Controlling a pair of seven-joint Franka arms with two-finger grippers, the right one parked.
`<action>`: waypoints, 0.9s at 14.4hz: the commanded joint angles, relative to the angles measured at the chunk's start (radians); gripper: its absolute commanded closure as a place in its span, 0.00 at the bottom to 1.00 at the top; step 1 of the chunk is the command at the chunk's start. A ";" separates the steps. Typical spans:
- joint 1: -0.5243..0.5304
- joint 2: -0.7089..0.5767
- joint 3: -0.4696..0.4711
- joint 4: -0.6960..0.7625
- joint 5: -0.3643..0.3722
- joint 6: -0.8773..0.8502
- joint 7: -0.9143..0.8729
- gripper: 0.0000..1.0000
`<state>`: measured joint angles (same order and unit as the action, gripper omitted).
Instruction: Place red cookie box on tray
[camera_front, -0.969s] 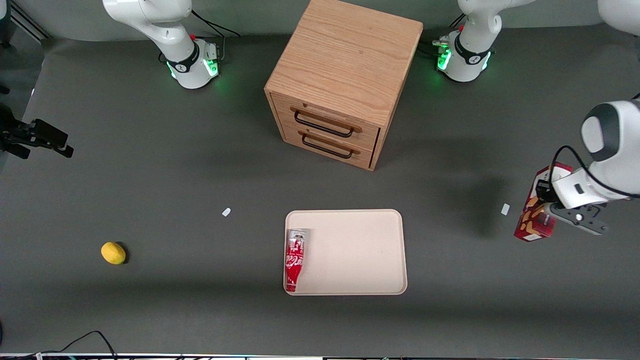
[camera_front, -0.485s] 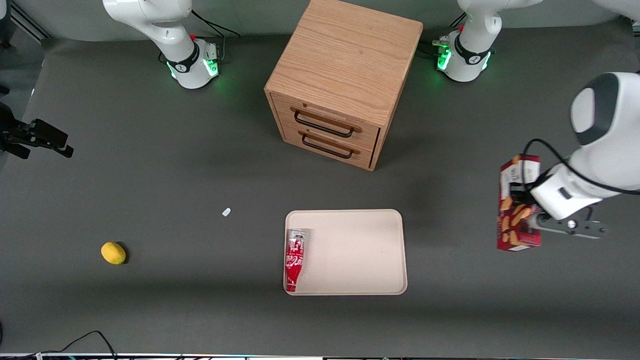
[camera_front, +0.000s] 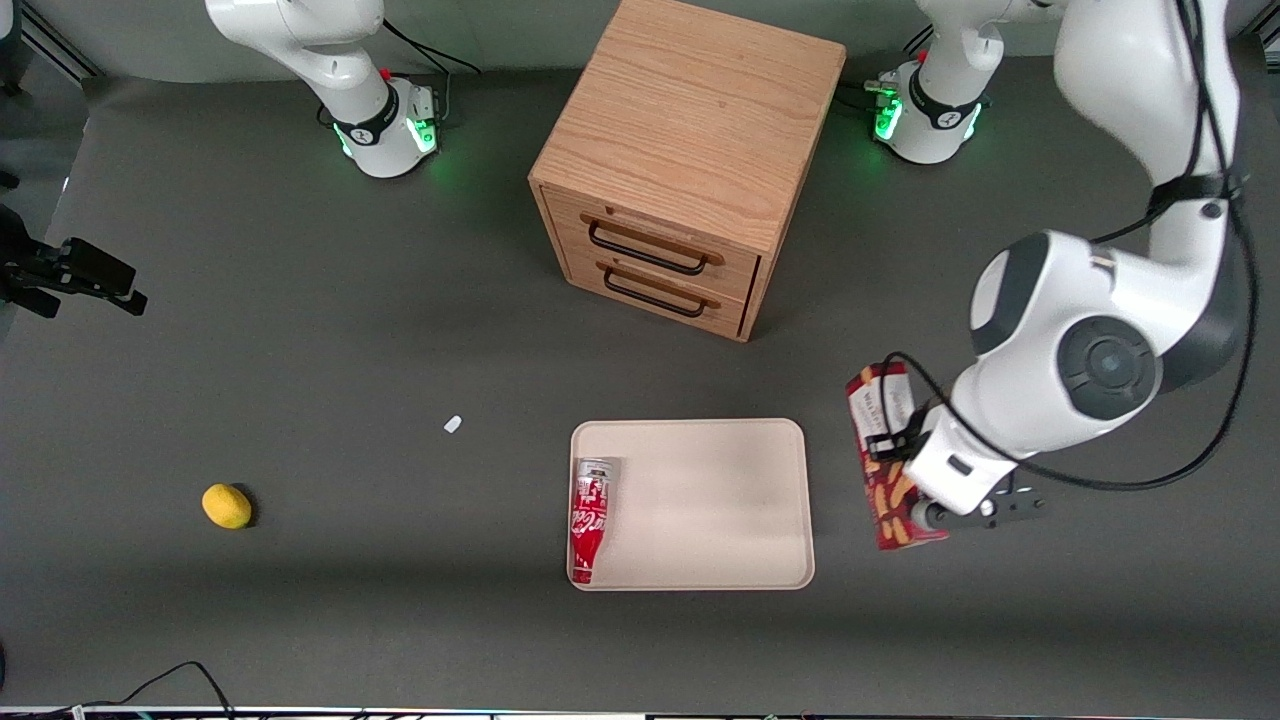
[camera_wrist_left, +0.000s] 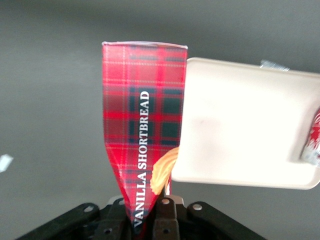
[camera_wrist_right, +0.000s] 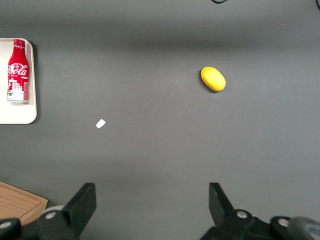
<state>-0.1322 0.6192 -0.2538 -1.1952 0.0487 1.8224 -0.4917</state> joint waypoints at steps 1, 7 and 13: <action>-0.062 0.123 0.043 0.144 0.003 0.014 -0.042 1.00; -0.188 0.296 0.087 0.141 0.097 0.139 -0.042 1.00; -0.201 0.353 0.091 0.132 0.099 0.216 -0.030 1.00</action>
<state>-0.3166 0.9621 -0.1753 -1.1017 0.1318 2.0415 -0.5134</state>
